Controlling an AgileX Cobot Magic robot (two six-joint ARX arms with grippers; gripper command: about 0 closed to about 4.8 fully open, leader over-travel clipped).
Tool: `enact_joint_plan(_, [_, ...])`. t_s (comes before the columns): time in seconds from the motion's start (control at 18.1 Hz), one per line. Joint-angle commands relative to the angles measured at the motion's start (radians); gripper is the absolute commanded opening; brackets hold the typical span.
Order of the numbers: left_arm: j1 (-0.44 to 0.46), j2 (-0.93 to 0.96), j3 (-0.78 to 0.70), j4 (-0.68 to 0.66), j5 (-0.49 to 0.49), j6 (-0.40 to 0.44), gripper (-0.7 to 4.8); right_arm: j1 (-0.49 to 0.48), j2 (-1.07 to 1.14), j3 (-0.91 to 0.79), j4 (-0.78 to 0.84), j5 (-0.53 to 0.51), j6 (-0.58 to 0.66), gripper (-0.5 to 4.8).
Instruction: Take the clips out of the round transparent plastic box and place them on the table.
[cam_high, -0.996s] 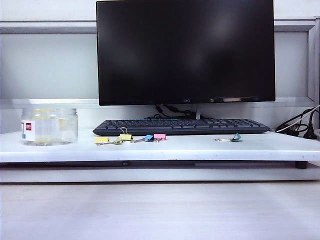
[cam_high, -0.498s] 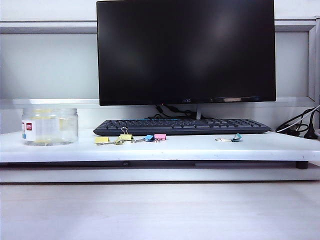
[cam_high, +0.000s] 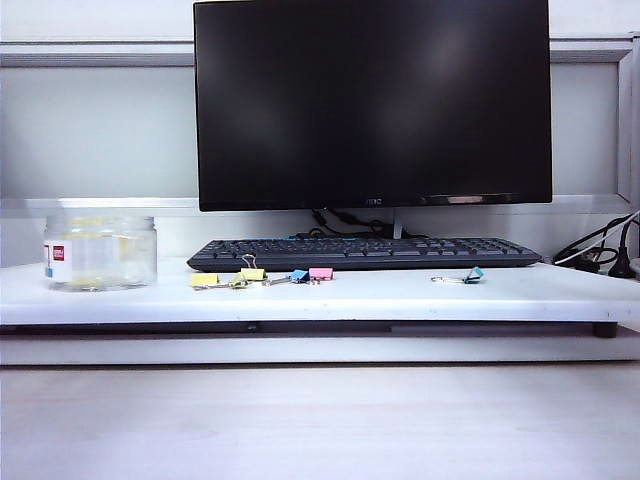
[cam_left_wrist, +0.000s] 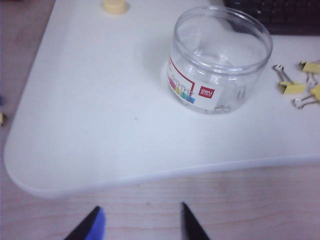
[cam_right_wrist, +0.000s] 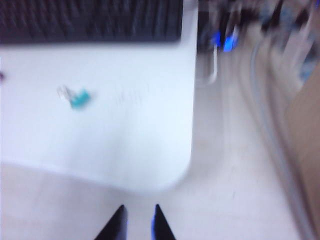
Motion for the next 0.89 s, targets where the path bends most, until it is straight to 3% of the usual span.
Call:
enact_joint_plan(0.06, [0.000, 0.002, -0.023, 0.013, 0.001, -0.047, 2.04, 0.001, 0.000, -0.053, 0.018, 0.005, -0.001, 0.75])
enact_joint_plan(0.22, [0.000, 0.002, -0.047, 0.045, 0.011, -0.056, 2.04, 0.001, 0.000, -0.086, 0.035, 0.004, 0.005, 0.75])
enact_joint_plan(0.55, [-0.001, 0.000, -0.146, 0.189, 0.017, -0.069, 2.04, 0.001, -0.001, -0.123, 0.182, 0.009, 0.185, 0.75])
enact_joint_plan(0.72, [-0.001, -0.001, -0.182, 0.306, 0.169, -0.018, 2.04, 0.003, -0.003, -0.137, 0.324, 0.010, 0.192, 0.75])
enact_joint_plan(0.89, [-0.001, -0.006, -0.183, 0.329, 0.293, 0.045, 2.04, 0.004, -0.015, -0.175, 0.426, 0.045, 0.187, 0.74])
